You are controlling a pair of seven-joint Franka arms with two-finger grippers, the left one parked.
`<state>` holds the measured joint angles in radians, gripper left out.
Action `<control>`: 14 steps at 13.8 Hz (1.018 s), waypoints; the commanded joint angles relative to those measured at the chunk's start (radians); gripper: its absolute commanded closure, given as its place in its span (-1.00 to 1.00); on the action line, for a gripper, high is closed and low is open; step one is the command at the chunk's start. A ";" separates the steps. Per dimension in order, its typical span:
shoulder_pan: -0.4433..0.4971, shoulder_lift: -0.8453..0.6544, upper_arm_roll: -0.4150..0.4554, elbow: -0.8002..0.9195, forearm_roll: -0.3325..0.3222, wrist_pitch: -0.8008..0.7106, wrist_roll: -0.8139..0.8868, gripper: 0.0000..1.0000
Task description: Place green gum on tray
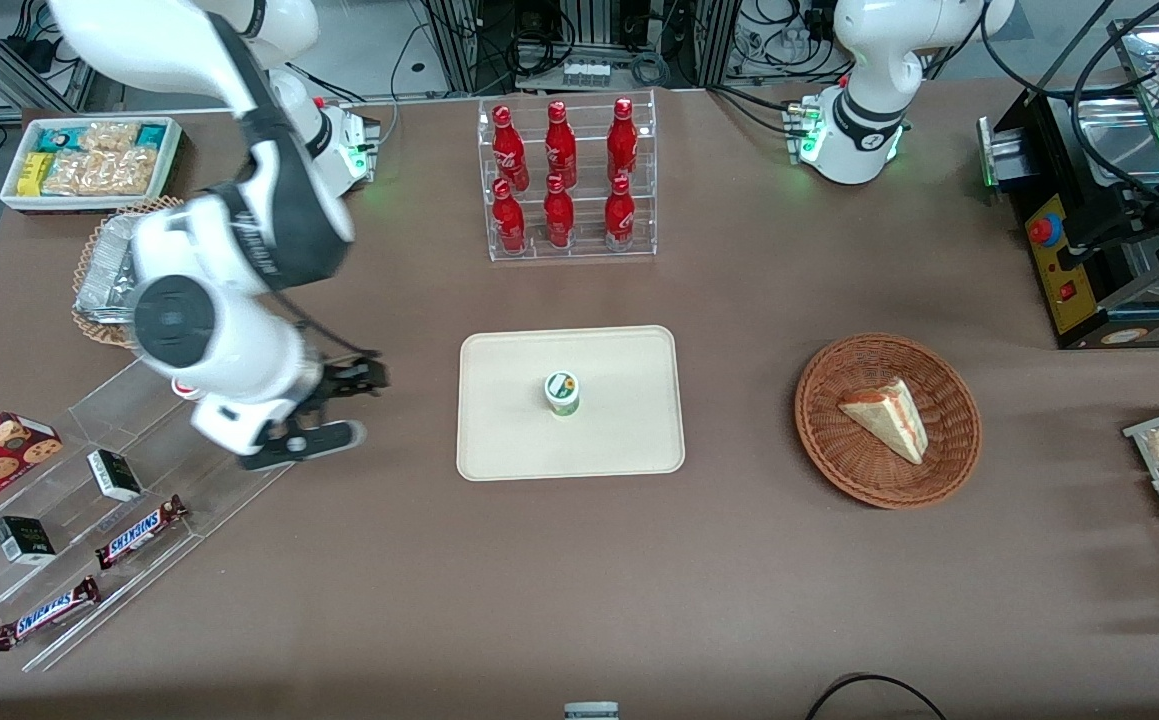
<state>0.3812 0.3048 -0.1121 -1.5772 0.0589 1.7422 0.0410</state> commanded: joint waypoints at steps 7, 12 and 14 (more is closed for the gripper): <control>-0.300 -0.202 0.083 -0.155 0.001 -0.006 -0.110 -1.00; -0.354 -0.266 0.078 -0.153 -0.013 -0.101 -0.250 -1.00; -0.354 -0.291 0.072 -0.152 -0.033 -0.139 -0.248 -1.00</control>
<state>0.0364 0.0619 -0.0451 -1.7037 0.0547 1.6363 -0.1970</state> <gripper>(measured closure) 0.000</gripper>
